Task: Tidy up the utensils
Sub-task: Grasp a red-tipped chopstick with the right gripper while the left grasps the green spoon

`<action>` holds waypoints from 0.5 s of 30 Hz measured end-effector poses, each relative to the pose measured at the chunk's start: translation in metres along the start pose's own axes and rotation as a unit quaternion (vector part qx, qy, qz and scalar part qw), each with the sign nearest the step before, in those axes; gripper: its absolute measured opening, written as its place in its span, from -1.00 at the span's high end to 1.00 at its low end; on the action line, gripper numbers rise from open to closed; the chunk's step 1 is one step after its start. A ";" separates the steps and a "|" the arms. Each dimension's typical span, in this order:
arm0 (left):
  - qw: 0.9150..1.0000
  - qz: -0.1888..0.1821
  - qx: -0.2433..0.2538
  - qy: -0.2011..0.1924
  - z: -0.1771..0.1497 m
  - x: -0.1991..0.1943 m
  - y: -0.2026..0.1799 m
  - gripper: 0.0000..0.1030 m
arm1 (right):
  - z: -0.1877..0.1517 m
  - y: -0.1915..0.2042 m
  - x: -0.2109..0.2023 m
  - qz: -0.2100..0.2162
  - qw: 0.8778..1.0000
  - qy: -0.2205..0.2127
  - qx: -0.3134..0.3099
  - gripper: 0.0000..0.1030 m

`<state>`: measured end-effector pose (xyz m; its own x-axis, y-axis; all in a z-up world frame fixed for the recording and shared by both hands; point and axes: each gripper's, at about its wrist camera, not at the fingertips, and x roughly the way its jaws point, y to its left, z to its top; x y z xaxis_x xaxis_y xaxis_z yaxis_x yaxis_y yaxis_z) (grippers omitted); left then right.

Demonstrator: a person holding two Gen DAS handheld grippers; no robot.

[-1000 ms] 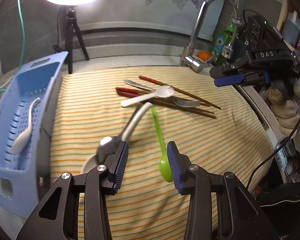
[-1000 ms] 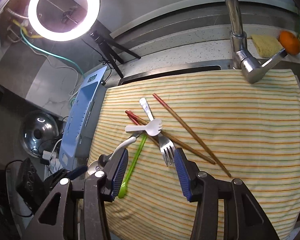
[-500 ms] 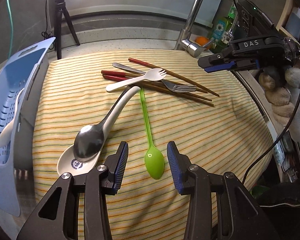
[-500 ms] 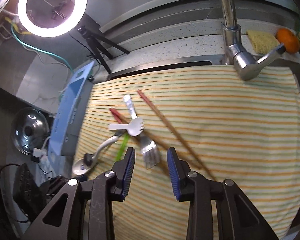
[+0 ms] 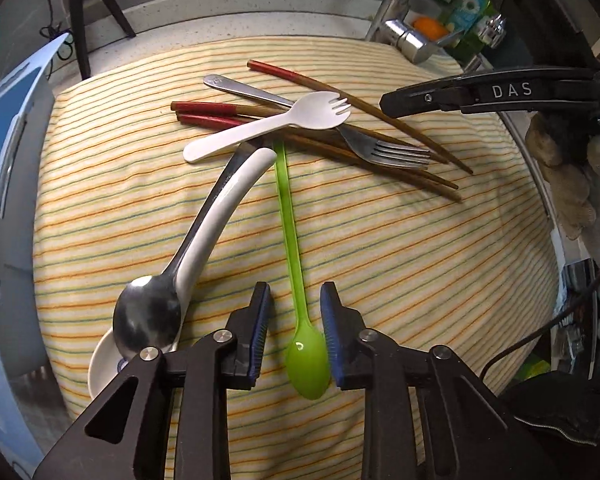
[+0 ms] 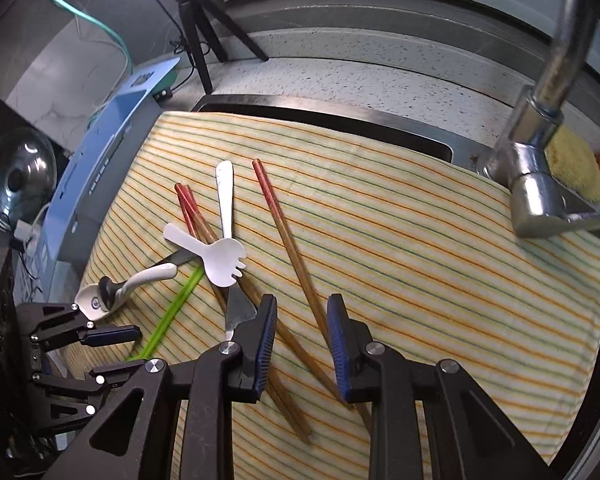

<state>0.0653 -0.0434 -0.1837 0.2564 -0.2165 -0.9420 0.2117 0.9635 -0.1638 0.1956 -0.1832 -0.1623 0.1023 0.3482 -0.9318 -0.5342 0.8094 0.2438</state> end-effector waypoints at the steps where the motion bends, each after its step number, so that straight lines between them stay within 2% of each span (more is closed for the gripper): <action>1: 1.000 0.004 0.000 0.003 0.002 0.002 -0.001 0.62 | 0.001 -0.001 0.003 -0.002 1.000 0.004 -0.003 0.55; 6: 1.000 0.010 0.002 0.014 0.008 0.005 -0.002 0.73 | 0.003 -0.001 0.014 0.000 1.000 0.024 -0.015 0.61; 15: 1.000 0.012 0.005 0.018 0.019 0.008 -0.004 0.83 | 0.020 0.007 0.027 -0.015 0.999 0.026 -0.037 0.61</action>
<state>0.0849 -0.0518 -0.1855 0.2274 -0.1882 -0.9554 0.2165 0.9664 -0.1389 0.2110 -0.1590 -0.1804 0.0754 0.2980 -0.9516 -0.5925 0.7809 0.1976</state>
